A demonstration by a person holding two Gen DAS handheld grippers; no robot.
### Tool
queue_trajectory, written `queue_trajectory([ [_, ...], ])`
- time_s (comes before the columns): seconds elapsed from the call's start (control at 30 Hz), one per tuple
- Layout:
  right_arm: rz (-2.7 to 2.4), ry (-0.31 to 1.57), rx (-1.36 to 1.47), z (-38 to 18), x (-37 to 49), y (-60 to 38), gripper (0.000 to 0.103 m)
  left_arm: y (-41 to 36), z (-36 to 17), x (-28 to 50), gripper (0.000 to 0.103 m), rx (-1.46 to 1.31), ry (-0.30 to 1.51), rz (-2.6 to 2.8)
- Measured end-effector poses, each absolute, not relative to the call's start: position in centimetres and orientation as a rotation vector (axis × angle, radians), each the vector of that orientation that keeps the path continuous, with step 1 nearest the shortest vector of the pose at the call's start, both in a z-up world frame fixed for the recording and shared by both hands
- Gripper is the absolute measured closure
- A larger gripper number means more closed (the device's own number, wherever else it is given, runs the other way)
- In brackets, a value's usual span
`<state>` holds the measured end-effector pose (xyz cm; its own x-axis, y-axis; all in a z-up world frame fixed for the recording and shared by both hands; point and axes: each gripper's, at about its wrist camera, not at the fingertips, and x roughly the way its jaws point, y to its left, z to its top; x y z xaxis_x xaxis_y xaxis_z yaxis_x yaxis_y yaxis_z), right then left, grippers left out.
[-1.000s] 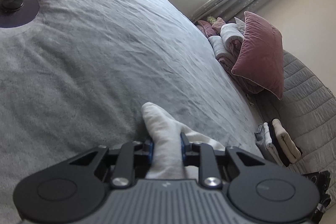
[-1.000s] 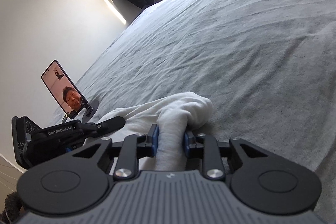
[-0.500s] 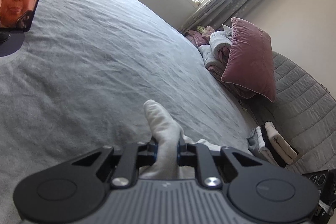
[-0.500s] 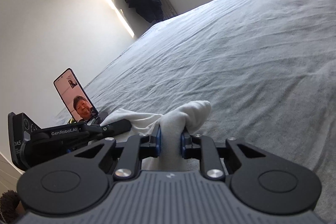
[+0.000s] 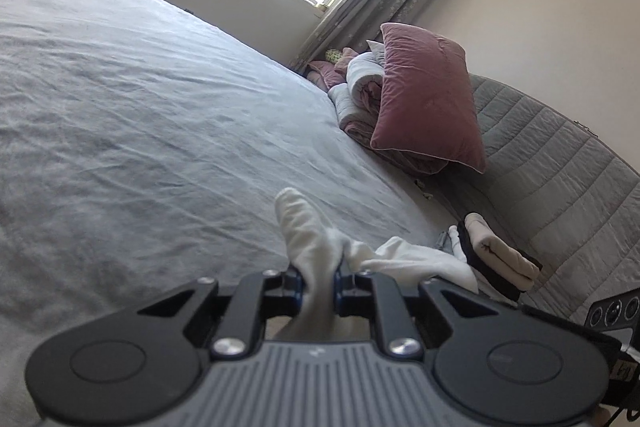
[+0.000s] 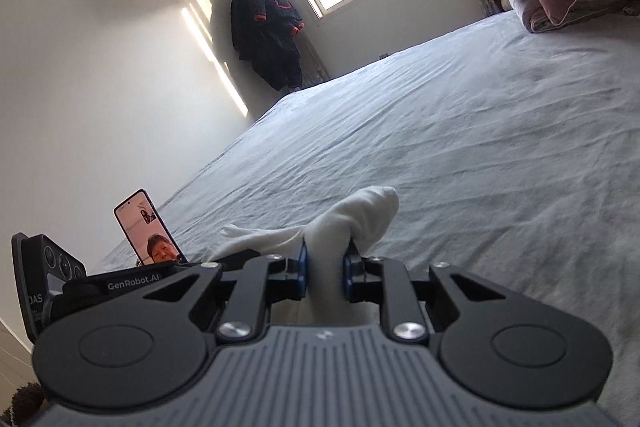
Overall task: Fold clothes
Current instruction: 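Lift the folded pants with both grippers and carry them toward the clothes stack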
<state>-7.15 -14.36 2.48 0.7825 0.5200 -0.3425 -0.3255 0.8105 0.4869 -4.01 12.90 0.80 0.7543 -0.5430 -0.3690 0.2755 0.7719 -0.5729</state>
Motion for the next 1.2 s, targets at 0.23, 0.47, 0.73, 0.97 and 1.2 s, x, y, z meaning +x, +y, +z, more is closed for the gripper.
queue_trajectory([
  [0.23, 0.396, 0.424, 0.414, 5.2, -7.3, -19.3, 0.083, 6.8, 4.0, -2.5, 0.089, -0.459, 0.532, -0.553],
  [0.47, 0.312, 0.341, 0.407, 7.8, -7.5, -25.6, 0.083, -0.9, 7.4, -0.2, 0.09, -0.388, 0.512, -0.64],
  [0.73, 0.202, 0.24, 0.395, 10.2, -7.0, -33.5, 0.083, -11.1, 10.8, 2.8, 0.09, -0.311, 0.462, -0.742],
  [0.97, 0.088, 0.166, 0.355, 11.9, -6.3, -40.9, 0.083, -20.5, 13.1, 6.2, 0.09, -0.247, 0.415, -0.844],
  [1.2, -0.013, 0.135, 0.348, 12.3, -4.3, -47.5, 0.083, -28.9, 14.6, 10.1, 0.09, -0.186, 0.38, -0.913],
])
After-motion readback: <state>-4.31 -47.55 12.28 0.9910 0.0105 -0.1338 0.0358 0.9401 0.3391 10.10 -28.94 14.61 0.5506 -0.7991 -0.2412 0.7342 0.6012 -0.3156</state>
